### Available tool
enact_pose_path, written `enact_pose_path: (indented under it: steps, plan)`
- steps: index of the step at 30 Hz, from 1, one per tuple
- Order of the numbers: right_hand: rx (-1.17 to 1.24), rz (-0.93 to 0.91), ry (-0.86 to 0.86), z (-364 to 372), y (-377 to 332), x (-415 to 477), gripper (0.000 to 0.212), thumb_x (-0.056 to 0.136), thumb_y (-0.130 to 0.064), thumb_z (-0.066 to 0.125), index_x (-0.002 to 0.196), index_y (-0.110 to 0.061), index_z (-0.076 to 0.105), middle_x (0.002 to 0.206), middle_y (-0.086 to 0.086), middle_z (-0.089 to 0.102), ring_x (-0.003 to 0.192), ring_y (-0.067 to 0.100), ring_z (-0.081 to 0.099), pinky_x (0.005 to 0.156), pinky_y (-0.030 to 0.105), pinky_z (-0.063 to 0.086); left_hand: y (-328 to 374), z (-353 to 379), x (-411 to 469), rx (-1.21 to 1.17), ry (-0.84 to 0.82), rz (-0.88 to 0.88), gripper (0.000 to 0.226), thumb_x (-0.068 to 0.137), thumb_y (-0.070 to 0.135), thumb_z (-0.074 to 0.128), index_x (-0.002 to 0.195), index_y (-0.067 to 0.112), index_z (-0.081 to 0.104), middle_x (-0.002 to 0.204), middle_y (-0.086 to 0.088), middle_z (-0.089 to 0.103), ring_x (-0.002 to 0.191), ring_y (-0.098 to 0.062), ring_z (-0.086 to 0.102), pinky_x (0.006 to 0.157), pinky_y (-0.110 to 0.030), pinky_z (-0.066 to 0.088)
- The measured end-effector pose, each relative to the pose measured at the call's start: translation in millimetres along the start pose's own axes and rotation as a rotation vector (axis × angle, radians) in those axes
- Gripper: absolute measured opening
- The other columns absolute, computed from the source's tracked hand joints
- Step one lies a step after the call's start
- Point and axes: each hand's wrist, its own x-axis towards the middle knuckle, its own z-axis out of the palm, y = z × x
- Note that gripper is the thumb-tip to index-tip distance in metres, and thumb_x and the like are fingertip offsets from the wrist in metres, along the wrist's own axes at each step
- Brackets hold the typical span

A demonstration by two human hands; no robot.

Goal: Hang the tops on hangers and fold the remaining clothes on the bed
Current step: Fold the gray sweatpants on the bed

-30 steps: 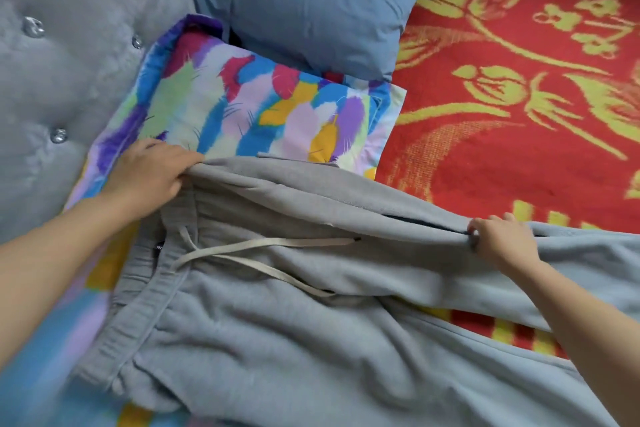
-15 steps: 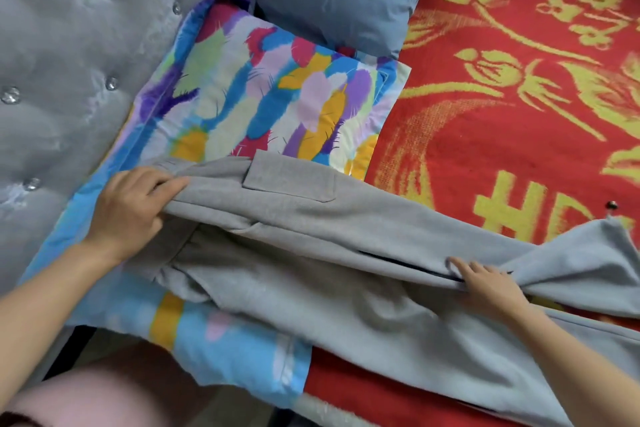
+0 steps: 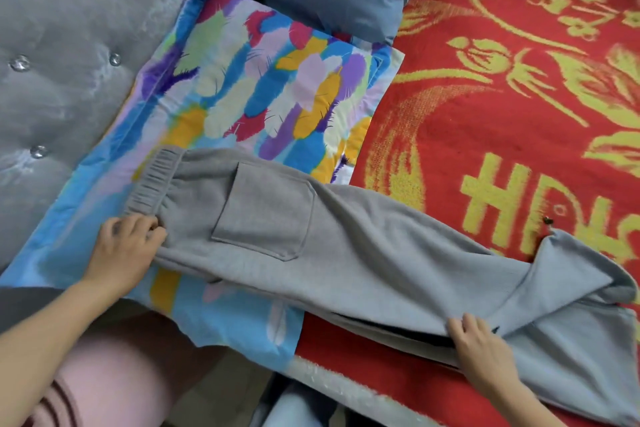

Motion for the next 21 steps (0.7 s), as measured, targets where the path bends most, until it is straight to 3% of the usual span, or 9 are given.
enact_pose_path:
  steps: [2,4,7,9,11,14,16,19,21]
  plan:
    - [0.038,0.012,-0.129,15,-12,-6,0.062,0.028,-0.007,0.08,0.072,-0.015,0.038,0.058,0.007,0.045,0.045,0.027,0.052,0.026,0.027,0.024,10,-6,6,-0.007,-0.1,-0.04,0.03,0.056,0.001,0.052,0.086,0.004,0.048,0.099,-0.025,0.048,0.091,-0.039,0.049,0.075,-0.056,0.036]
    - [0.071,0.041,-0.155,23,-19,-1,0.06,0.015,-0.004,0.084,0.061,-0.014,0.047,0.058,0.004,0.045,0.042,0.023,0.052,0.029,0.025,0.017,25,-13,13,-0.016,-0.11,-0.085,0.054,0.045,-0.006,0.06,0.097,-0.002,0.053,0.112,-0.03,0.046,0.106,-0.042,0.044,0.084,-0.063,0.032]
    - [0.061,0.048,-0.127,22,-18,8,0.051,0.013,-0.004,0.084,0.051,-0.013,0.051,0.055,0.003,0.046,0.041,0.022,0.049,0.036,0.024,0.013,59,-21,12,-0.018,-0.115,-0.006,0.105,0.034,-0.002,0.071,0.133,0.007,0.038,0.134,-0.032,0.037,0.129,-0.045,0.031,0.104,-0.063,0.017]
    - [0.044,0.041,-0.1,19,-7,10,0.048,0.013,-0.002,0.083,0.049,-0.012,0.051,0.053,0.004,0.046,0.042,0.026,0.047,0.04,0.025,0.016,96,-24,9,-0.073,-0.174,0.113,0.115,0.033,0.004,0.074,0.139,0.015,0.03,0.141,-0.028,0.029,0.144,-0.036,0.006,0.111,-0.05,-0.005]
    - [-0.011,0.044,-0.109,16,8,10,0.042,0.017,-0.003,0.081,0.048,-0.012,0.053,0.054,0.005,0.048,0.047,0.028,0.049,0.043,0.027,0.019,140,-25,13,-0.133,-0.237,0.206,0.113,0.032,0.007,0.076,0.137,0.017,0.035,0.142,-0.025,0.03,0.145,-0.032,0.001,0.111,-0.048,-0.012]
    - [-0.137,-0.006,-0.074,13,33,13,0.021,0.038,-0.011,0.071,0.056,-0.013,0.06,0.065,0.007,0.054,0.072,0.029,0.05,0.045,0.033,0.035,209,-18,21,-0.196,-0.35,0.324,0.103,0.025,0.012,0.082,0.125,0.014,0.057,0.133,-0.026,0.048,0.13,-0.036,0.03,0.111,-0.054,0.003]
    - [-0.185,-0.044,-0.126,12,52,13,0.036,0.03,-0.007,0.078,0.062,-0.013,0.062,0.071,0.006,0.058,0.079,0.028,0.055,0.053,0.042,0.047,258,-30,28,-0.239,-0.415,0.38,0.096,0.033,0.02,0.085,0.126,0.015,0.059,0.132,-0.024,0.052,0.127,-0.036,0.038,0.103,-0.057,0.023]
    - [-0.213,-0.03,-0.17,8,85,16,0.055,0.01,-0.007,0.085,0.061,-0.012,0.066,0.065,0.008,0.06,0.061,0.028,0.062,0.053,0.045,0.05,313,-35,35,-0.239,-0.574,0.43,0.074,0.085,0.018,0.057,0.149,0.021,0.019,0.152,-0.02,0.021,0.138,-0.033,0.025,0.105,-0.048,0.025]
    - [-0.196,-0.004,-0.134,3,101,17,0.055,0.003,-0.004,0.082,0.055,-0.011,0.065,0.052,0.009,0.055,0.046,0.029,0.056,0.046,0.036,0.047,333,-37,37,-0.267,-0.57,0.412,0.078,0.071,0.016,0.074,0.141,0.022,0.04,0.124,-0.024,0.05,0.107,-0.035,0.052,0.08,-0.042,0.044]
